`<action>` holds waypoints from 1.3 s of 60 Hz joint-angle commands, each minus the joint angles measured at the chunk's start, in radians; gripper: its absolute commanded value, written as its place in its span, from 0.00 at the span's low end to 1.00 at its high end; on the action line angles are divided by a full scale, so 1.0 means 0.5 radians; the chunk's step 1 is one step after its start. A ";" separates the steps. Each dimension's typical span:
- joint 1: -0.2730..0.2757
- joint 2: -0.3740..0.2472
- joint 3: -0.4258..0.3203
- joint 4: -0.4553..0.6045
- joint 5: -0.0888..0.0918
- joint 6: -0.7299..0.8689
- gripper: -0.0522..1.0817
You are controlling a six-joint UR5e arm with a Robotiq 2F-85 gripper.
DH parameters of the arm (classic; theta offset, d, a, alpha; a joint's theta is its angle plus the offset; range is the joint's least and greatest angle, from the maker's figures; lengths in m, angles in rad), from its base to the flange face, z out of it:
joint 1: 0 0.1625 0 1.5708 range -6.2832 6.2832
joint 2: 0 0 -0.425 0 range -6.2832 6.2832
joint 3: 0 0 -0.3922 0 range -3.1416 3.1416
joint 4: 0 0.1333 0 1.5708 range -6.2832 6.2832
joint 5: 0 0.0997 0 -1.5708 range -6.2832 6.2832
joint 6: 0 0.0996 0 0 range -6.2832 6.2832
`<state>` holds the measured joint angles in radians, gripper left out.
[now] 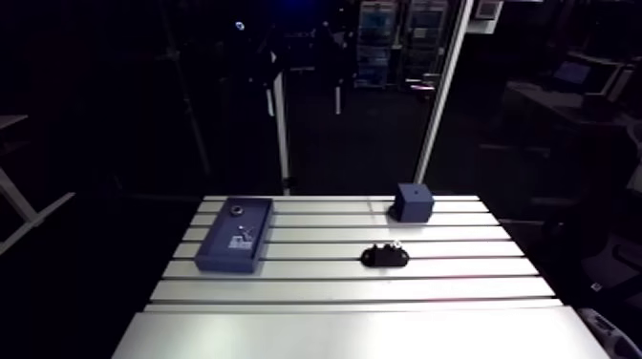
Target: Pick up the M10 bolt and insert it into the hole until fully seated.
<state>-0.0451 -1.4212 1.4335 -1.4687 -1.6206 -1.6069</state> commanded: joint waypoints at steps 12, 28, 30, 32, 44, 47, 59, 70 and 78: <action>0.188 0.193 -0.233 0.012 0.070 -0.031 0.05; 0.207 0.190 -0.225 0.007 0.062 -0.031 0.05; 0.207 0.190 -0.219 0.003 0.056 -0.028 0.05; 0.207 0.190 -0.218 0.003 0.055 -0.028 0.05; 0.207 0.185 -0.206 0.000 0.043 -0.028 0.05; 0.204 0.181 -0.203 -0.003 0.040 -0.025 0.05; 0.180 0.166 -0.147 -0.038 0.037 -0.053 0.05; 0.103 0.119 -0.044 -0.137 0.034 -0.132 0.05; -0.051 0.046 0.058 -0.224 0.034 -0.245 0.05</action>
<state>0.0106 -1.3586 1.4004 -1.5254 -1.6028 -1.6672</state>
